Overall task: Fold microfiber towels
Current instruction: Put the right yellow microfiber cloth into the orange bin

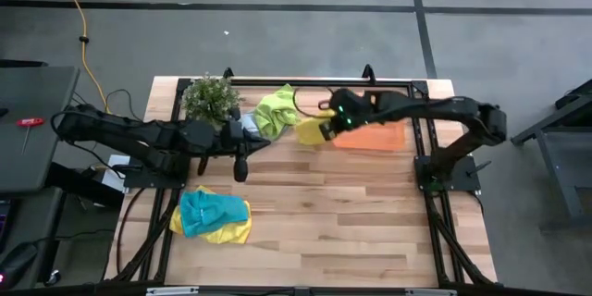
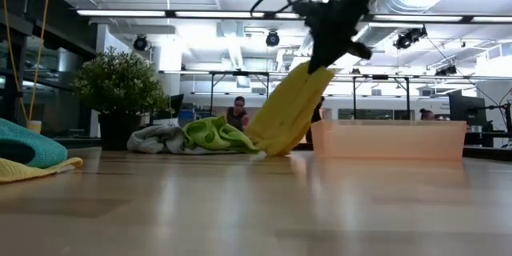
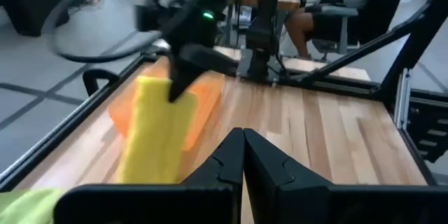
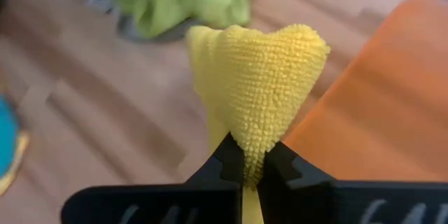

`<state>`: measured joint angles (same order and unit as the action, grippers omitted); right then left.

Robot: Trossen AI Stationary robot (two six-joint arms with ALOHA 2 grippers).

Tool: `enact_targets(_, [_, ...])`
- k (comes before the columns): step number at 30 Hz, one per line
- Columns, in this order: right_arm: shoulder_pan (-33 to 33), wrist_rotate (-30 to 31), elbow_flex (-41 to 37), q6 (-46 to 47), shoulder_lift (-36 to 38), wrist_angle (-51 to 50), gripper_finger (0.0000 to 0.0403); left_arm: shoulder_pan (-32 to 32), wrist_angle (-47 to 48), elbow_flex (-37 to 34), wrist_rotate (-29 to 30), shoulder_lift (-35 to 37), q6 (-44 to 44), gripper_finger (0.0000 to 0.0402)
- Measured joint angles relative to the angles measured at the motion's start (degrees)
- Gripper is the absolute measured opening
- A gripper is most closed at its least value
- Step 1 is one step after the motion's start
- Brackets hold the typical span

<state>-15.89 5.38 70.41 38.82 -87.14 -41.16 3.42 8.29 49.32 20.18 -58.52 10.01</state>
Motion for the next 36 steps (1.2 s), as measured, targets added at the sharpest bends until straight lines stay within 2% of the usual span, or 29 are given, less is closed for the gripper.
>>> enact_targets(6, [-7.1,0.6,4.6,-1.2,-4.3,-0.9,0.0000,1.8,-0.4,0.0,0.0,-1.3,0.3,0.0000])
enact_targets(14, [-12.9,2.9,4.9,1.5,-2.6,-4.5,0.0000,3.1,-0.3,0.0,0.0,-1.7,0.3,0.0000])
enact_targets(22, [-13.5,3.7,4.9,-0.3,-1.7,-14.0,0.0000,2.9,-0.3,0.0,0.2,-1.7,-0.1,0.0000])
enact_targets(29, [-14.1,10.9,4.9,0.7,-1.2,-22.5,0.0000,2.9,-0.3,0.0,0.2,-1.7,-0.3,0.0000])
enact_targets(36, [-16.6,14.6,4.9,2.4,-1.2,-26.6,0.0000,2.9,-0.3,0.0,0.2,-1.7,-0.6,0.0000])
